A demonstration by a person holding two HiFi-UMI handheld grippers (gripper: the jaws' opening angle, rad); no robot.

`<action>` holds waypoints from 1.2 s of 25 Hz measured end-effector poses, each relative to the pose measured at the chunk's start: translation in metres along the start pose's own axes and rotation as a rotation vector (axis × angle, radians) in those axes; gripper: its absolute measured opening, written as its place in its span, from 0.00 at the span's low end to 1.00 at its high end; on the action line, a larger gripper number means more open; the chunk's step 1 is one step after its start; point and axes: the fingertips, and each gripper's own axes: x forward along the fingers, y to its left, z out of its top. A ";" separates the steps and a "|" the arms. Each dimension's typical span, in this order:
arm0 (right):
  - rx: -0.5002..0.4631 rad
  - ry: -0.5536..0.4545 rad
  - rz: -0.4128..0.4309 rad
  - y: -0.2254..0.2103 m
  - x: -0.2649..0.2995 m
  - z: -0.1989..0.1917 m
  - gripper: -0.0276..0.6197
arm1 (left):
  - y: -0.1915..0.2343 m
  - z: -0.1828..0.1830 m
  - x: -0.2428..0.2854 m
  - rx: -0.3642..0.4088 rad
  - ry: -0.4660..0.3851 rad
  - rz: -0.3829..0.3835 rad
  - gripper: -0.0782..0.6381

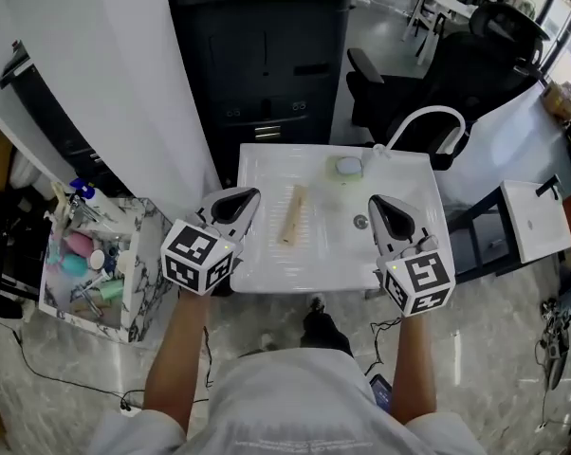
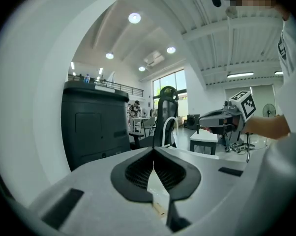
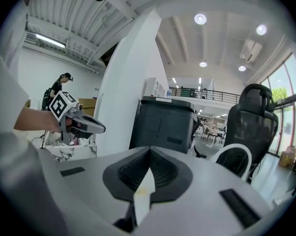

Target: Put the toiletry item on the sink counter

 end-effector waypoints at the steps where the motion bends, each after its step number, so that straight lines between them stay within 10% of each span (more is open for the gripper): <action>1: -0.009 -0.012 -0.001 0.002 -0.001 0.006 0.04 | 0.000 0.007 -0.003 0.019 -0.007 0.001 0.12; 18: -0.099 -0.126 0.048 0.034 -0.008 0.059 0.04 | -0.020 0.058 -0.044 0.205 -0.065 0.037 0.12; 30: -0.097 -0.115 0.070 0.035 -0.006 0.049 0.04 | -0.018 0.056 -0.052 0.187 -0.068 0.079 0.12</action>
